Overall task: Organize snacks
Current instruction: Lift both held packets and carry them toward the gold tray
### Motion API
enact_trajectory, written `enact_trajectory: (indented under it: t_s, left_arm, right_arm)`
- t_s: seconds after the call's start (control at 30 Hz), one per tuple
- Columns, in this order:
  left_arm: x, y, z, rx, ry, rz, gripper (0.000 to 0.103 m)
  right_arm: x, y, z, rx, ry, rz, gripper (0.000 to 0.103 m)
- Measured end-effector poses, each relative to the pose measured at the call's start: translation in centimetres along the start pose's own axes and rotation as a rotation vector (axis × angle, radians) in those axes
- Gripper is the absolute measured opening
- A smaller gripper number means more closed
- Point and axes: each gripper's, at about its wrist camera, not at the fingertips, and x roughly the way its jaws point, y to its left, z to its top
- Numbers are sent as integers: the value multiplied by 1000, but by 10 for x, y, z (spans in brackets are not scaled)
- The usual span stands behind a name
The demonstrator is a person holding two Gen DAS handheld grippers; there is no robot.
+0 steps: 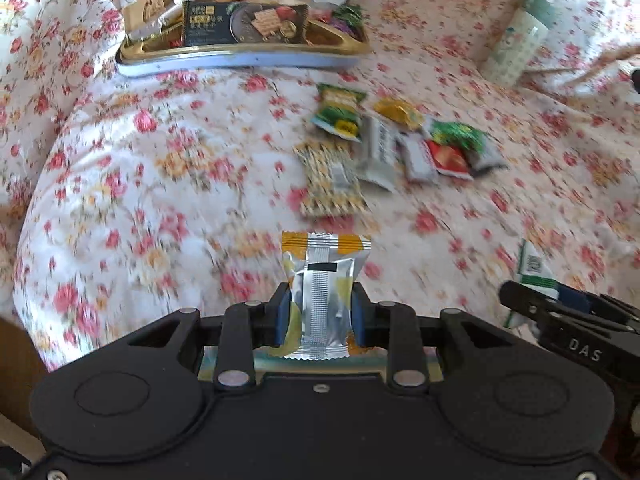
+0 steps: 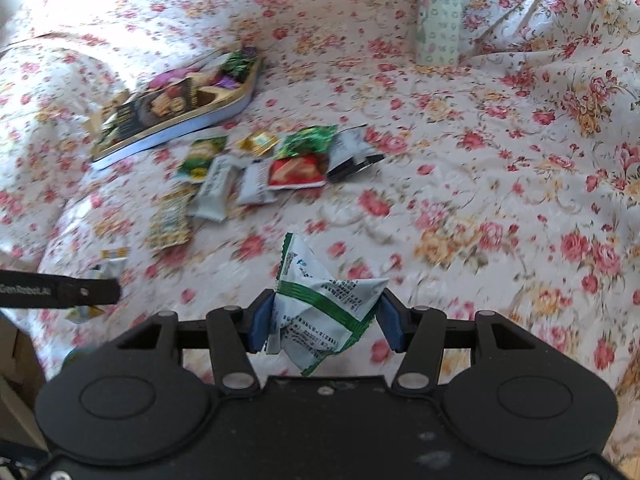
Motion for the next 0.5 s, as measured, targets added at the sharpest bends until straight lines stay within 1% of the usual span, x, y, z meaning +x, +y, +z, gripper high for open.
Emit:
enact_trajectory:
  t_s: [0.17, 0.3, 0.37, 0.5]
  left_arm:
    - [-14, -7, -26, 4, 31, -13, 39]
    - [-24, -13, -51, 44, 52, -6, 39]
    - [-26, -15, -63, 56, 71, 0, 39]
    - [-31, -14, -89, 64, 121, -14, 39]
  right_arm:
    - [-26, 16, -16, -44, 25, 48, 57]
    - [-44, 29, -31, -91, 57, 85, 57]
    - [-50, 35, -42, -112, 81, 96, 57]
    - [-59, 40, -65, -141, 128, 119, 57]
